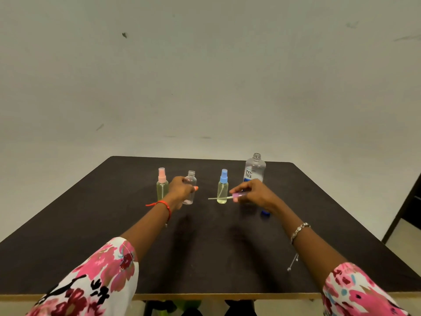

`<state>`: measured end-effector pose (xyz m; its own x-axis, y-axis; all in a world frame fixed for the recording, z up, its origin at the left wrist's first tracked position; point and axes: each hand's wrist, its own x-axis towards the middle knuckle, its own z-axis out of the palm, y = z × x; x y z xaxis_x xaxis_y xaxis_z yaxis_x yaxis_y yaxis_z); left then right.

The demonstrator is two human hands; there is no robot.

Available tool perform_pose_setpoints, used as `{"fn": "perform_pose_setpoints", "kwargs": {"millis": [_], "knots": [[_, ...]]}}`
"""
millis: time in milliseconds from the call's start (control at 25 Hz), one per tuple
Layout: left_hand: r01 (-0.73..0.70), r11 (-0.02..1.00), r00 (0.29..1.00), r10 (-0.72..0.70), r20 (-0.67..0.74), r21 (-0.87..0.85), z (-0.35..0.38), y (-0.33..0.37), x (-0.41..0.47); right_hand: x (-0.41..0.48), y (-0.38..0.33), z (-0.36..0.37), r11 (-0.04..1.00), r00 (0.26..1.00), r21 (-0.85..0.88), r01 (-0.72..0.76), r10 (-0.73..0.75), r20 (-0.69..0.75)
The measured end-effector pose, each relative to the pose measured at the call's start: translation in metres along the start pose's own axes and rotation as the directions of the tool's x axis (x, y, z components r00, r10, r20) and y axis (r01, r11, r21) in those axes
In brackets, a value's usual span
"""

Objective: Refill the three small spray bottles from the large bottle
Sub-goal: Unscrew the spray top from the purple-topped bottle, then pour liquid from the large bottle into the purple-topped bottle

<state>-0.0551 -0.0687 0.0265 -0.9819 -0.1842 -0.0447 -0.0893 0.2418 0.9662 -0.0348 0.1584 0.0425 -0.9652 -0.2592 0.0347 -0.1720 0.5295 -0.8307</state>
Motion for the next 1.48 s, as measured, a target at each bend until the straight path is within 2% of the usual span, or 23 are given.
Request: {"fn": "perform_pose_setpoints", "kwargs": {"millis": [80, 200, 360, 600, 840, 920, 1000, 1080, 1160, 1200, 1240, 1360, 1480], "knots": [[-0.010, 0.999, 1.000, 0.009, -0.017, -0.046, 0.003, 0.000, 0.001, -0.001, 0.018, 0.012, 0.999, 0.998, -0.050, -0.002, 0.005, 0.068], [-0.001, 0.998, 1.000, 0.001, -0.001, -0.068, 0.008, -0.001, 0.001, -0.003, 0.038, 0.029, 0.999, 0.994, -0.011, -0.040, 0.041, 0.105], [0.004, 0.997, 1.000, -0.005, -0.002, -0.083, 0.010, -0.004, 0.003, -0.006, 0.046, 0.037, 0.990, 0.993, 0.131, -0.052, 0.038, 0.110], [0.010, 0.995, 1.000, -0.009, 0.015, -0.101, 0.015, -0.006, 0.005, -0.006, 0.049, 0.038, 0.991, 0.994, 0.128, -0.030, 0.015, 0.113], [0.001, 0.994, 1.000, 0.002, 0.021, -0.113, 0.018, -0.007, 0.005, -0.007, 0.045, 0.036, 0.972, 0.997, 0.230, -0.047, 0.030, 0.077], [-0.004, 0.993, 1.000, 0.006, 0.017, -0.119, 0.018, -0.005, 0.005, -0.007, 0.040, 0.032, 0.969, 1.000, 0.246, 0.002, 0.004, -0.022], [-0.017, 0.992, 1.000, 0.019, 0.011, -0.126, 0.018, -0.005, 0.007, -0.004, 0.034, 0.026, 0.964, 0.973, 0.253, 0.081, -0.022, -0.228], [-0.026, 0.991, 1.000, 0.027, 0.006, -0.128, 0.018, -0.006, 0.008, 0.003, 0.028, 0.020, 0.952, 0.867, 0.258, 0.163, -0.013, -0.498], [-0.037, 0.992, 0.999, 0.038, 0.007, -0.125, 0.017, -0.007, 0.010, 0.014, 0.024, 0.012, 0.972, 0.721, 0.190, 0.140, 0.032, -0.692], [-0.048, 0.991, 0.999, 0.049, 0.007, -0.123, 0.017, -0.007, 0.012, 0.021, 0.022, 0.007, 0.982, 0.687, 0.165, 0.092, 0.058, -0.724], [-0.058, 0.991, 0.998, 0.060, 0.007, -0.122, 0.016, -0.007, 0.013, 0.029, 0.022, 0.002, 0.987, 0.689, 0.155, 0.044, 0.082, -0.720], [-0.086, 0.986, 0.996, 0.086, -0.005, -0.140, 0.013, -0.007, 0.017, 0.053, 0.025, -0.010, 0.978, 0.761, 0.206, -0.023, 0.151, -0.631], [-0.115, 0.985, 0.993, 0.114, -0.018, -0.131, 0.011, -0.004, 0.019, 0.072, 0.029, -0.011, 0.940, 0.778, 0.339, -0.033, 0.236, -0.582]]}}
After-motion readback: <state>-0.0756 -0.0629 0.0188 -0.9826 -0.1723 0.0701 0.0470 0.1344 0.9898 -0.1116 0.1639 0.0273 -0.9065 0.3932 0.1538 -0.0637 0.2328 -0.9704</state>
